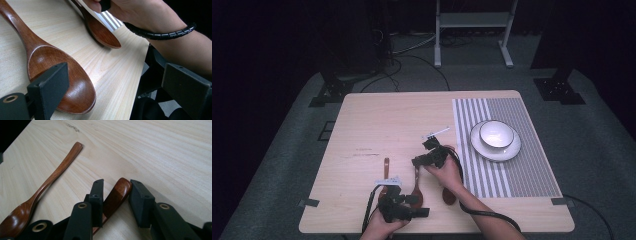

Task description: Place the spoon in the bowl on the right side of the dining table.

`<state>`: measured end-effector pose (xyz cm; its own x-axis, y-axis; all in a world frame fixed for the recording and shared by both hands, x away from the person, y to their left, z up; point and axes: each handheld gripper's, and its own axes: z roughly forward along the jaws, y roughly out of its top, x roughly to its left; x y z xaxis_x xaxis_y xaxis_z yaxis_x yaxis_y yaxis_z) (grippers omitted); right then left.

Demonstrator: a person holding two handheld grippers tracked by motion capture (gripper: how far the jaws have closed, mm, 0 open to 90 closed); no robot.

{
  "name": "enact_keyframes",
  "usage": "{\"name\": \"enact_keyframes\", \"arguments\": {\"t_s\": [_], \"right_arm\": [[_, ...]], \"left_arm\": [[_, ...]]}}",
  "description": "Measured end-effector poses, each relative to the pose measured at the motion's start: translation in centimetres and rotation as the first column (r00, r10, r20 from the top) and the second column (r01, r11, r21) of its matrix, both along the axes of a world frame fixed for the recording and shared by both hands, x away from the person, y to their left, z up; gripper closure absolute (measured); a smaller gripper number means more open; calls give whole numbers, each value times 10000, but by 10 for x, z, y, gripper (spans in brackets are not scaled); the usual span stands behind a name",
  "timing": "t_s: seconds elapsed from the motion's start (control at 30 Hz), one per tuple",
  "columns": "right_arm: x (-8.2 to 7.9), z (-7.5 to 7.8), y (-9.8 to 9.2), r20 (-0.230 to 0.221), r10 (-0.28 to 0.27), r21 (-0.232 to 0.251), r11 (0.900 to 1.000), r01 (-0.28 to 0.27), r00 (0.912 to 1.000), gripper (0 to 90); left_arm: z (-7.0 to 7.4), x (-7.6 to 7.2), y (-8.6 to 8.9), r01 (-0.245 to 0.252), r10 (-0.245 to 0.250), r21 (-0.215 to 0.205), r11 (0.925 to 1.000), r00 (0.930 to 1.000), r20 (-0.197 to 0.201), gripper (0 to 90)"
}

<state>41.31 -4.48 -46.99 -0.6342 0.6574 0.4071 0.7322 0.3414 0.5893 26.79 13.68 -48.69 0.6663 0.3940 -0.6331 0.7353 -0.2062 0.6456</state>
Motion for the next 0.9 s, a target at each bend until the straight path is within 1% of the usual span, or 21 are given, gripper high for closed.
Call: {"name": "enact_keyframes", "arguments": {"t_s": [0.1,0.17,0.23,0.27,0.33,0.4,0.5,0.53,0.57,0.6,0.63,0.7,0.73,0.77,0.8,0.87,0.9], "right_arm": [[-2,3,-4,6,-113,245,9996,113,9999,663],[-3,8,-10,19,-206,621,9979,204,9998,685],[-4,9,-11,19,-209,703,9973,208,9998,692],[-5,11,-13,7,-251,861,9960,249,9997,701],[-6,14,-15,34,-285,1016,9944,280,9996,709],[-7,16,-18,23,-325,1323,9907,319,9995,732],[-7,17,-20,-82,-388,1631,9858,396,9992,744],[-8,17,-21,-138,-414,1783,9830,432,9990,754],[-8,17,-23,-275,-475,2139,9755,523,9985,773],[-8,17,-23,-275,-475,2139,9755,523,9985,773],[-8,18,-25,-366,-531,2406,9687,604,9979,793],[-7,18,-26,-545,-521,2670,9615,648,9972,804],[-7,18,-26,-545,-521,2670,9615,648,9972,804],[-7,19,-27,-576,-527,2766,9587,667,9969,811],[-7,19,-28,-730,-485,2947,9532,680,9962,823],[-7,21,-31,-896,-458,3281,9418,729,9949,836],[-8,23,-32,-835,-473,3262,9425,722,9954,836]], "left_arm": [[0,0,0,-7,7,11,10000,10000,29,62],[0,0,-1,-21,21,2,10000,10000,41,62],[0,-1,-1,-37,37,-10,10000,10000,63,62],[0,-1,-1,-48,48,-8,10000,10000,76,62],[1,-1,-1,-30,30,20,10000,9999,101,62],[1,-1,-1,-41,41,-3,10000,9999,107,62],[1,-1,-2,-15,15,-5,10000,9999,130,62],[1,-1,-1,-17,17,-11,10000,9999,131,62],[1,-1,-1,-37,37,-25,10000,9999,132,62],[1,-1,-1,-7,7,-15,10000,9999,147,62],[1,-1,-1,-33,33,-42,10000,9999,126,62],[2,-1,0,-42,42,-14,10000,9999,122,60],[2,-1,0,-45,46,-15,10000,9999,121,60],[2,-1,0,-24,26,-121,9999,9999,123,60],[3,-2,-1,11,-8,-219,9998,9999,171,60],[6,-2,0,35,-27,-315,9995,9997,255,60],[6,-2,0,61,-51,-333,9994,9995,313,60]]}}
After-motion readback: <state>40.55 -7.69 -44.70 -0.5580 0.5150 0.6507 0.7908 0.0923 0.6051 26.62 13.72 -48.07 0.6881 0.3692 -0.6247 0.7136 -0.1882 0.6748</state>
